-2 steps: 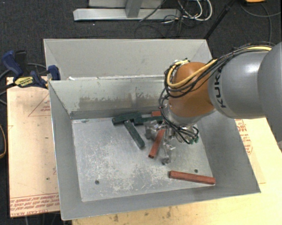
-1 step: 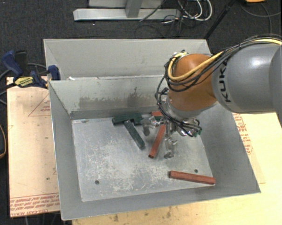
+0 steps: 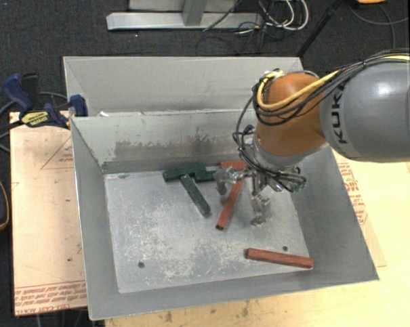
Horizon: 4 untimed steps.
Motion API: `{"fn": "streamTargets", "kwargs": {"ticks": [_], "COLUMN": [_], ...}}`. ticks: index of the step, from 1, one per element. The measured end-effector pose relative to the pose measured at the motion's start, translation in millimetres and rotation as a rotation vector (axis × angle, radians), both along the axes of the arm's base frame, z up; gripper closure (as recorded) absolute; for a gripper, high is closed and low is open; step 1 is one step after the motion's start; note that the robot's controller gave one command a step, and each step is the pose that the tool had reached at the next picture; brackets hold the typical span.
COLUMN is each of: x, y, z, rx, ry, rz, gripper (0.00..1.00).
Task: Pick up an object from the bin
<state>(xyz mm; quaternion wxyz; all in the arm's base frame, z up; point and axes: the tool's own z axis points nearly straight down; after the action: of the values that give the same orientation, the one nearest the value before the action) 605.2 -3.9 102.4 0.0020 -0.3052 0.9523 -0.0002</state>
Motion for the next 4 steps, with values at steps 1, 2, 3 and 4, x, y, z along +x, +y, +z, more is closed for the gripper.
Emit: {"fn": "streamTargets", "kwargs": {"ticks": [1,2,3,4], "x": [13.8,14.4,15.3,16.2], "y": [-4.1,-3.5,-3.7,-3.4], "z": [-33.1,-32.8,-31.3,-30.3], "rx": [0.0,0.001,0.001,0.001], "ry": [0.002,0.001,0.0,0.0], "rz": [0.131,0.127,0.127,0.124], "gripper": [0.0,0.0,1.0,1.0]}}
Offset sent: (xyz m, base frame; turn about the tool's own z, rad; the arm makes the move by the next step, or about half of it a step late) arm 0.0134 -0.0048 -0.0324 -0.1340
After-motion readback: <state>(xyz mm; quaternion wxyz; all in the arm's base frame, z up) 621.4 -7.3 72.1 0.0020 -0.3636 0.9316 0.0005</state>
